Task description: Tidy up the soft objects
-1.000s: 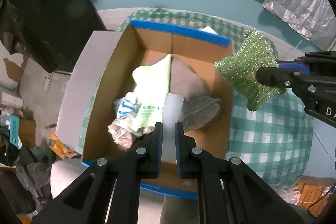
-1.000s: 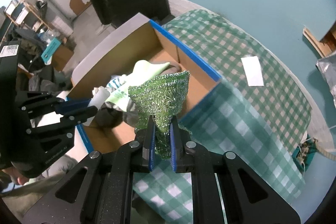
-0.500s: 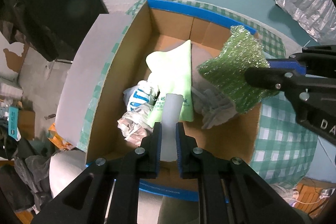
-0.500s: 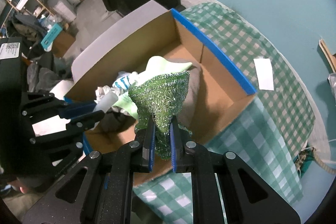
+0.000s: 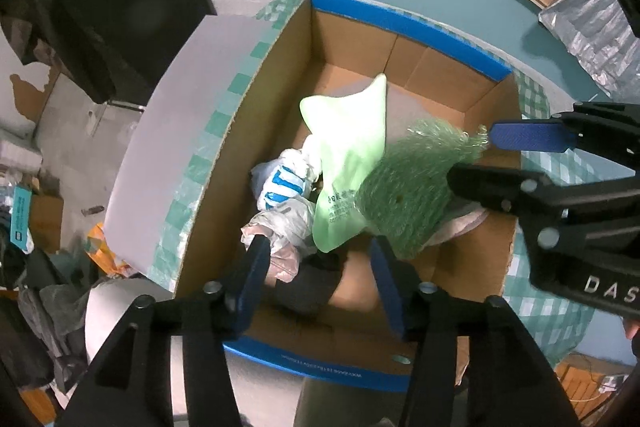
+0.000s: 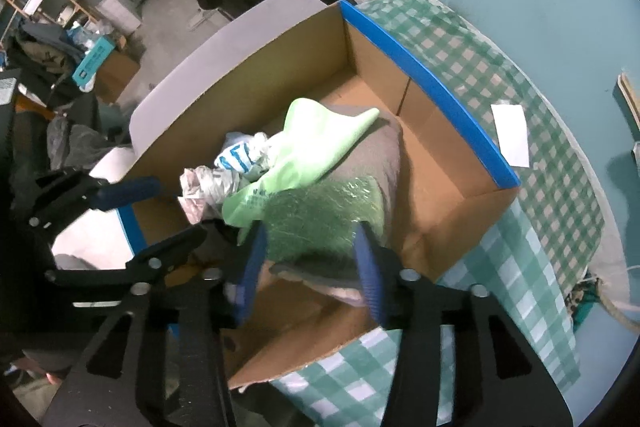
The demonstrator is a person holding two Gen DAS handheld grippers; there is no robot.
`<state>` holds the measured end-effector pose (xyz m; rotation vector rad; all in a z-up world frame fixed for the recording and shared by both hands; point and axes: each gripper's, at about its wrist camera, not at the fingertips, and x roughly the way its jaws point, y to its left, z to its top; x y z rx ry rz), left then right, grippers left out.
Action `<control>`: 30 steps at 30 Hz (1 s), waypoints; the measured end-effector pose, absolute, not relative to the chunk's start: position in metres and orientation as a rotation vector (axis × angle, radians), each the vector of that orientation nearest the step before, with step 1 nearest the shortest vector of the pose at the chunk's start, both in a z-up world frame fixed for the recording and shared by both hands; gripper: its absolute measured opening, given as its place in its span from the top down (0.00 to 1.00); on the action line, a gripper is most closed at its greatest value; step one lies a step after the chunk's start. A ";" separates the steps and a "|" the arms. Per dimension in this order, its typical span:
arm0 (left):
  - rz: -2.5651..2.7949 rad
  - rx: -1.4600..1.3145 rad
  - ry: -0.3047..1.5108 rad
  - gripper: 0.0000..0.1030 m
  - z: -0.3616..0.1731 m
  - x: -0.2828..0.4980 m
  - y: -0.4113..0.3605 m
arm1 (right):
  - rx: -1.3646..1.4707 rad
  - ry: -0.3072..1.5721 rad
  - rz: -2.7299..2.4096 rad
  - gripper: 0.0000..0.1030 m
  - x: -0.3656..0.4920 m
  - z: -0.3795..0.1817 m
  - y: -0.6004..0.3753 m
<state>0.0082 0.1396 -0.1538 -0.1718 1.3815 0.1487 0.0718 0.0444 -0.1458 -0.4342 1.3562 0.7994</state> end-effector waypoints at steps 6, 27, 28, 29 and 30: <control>0.159 -0.175 1.363 0.41 -0.143 0.005 0.140 | -0.427 1.336 0.778 0.48 0.067 -0.134 0.035; 0.129 -0.137 1.178 0.17 -0.052 -0.016 0.114 | -0.232 1.162 0.642 0.41 0.050 -0.043 -0.014; 0.129 -0.139 1.168 0.17 -0.048 -0.017 0.113 | -0.221 1.149 0.634 0.41 0.049 -0.038 -0.018; 0.130 -0.140 1.157 0.17 -0.044 -0.018 0.112 | -0.212 1.143 0.626 0.41 0.048 -0.034 -0.020; 0.133 -0.138 1.148 0.17 -0.039 -0.019 0.111 | -0.206 1.138 0.619 0.41 0.047 -0.031 -0.024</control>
